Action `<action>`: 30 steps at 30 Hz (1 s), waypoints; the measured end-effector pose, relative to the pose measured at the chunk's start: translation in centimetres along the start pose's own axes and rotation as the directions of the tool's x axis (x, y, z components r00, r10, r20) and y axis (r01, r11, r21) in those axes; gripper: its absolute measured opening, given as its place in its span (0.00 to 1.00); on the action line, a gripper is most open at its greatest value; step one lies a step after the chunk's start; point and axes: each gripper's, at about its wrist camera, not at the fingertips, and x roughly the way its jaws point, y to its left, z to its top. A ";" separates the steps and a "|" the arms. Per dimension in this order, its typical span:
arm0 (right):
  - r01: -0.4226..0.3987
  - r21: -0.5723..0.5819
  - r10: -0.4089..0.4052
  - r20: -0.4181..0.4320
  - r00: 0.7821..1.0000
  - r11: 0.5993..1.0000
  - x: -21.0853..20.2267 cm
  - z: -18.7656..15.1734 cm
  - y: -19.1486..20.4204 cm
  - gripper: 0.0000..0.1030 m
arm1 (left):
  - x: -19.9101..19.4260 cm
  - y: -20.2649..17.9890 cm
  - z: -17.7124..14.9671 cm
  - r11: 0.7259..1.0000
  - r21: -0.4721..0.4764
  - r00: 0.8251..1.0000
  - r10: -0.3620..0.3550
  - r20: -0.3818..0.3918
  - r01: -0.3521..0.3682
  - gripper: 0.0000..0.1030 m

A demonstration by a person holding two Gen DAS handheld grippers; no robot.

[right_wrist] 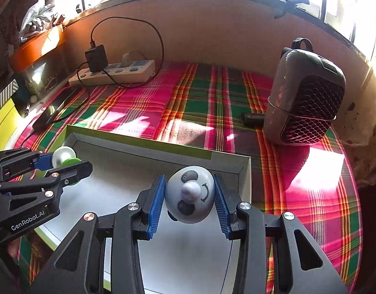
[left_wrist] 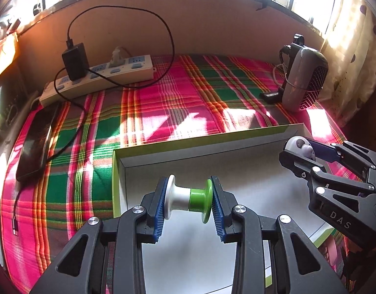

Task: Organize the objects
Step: 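Carry the spool and the panda ball over the green box with both grippers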

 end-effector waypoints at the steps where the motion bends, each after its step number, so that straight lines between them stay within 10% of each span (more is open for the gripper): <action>1: 0.001 -0.003 -0.001 -0.003 1.000 1.000 0.3 0.1 0.0 0.39 | 0.3 -0.1 0.1 1.000 0.000 1.000 -0.001 -0.004 0.001 0.30; 30: 0.026 -0.009 -0.027 -0.073 0.997 1.000 2.9 0.6 0.1 0.39 | 1.9 -0.8 0.5 0.999 0.031 0.999 0.037 -0.022 -0.036 0.31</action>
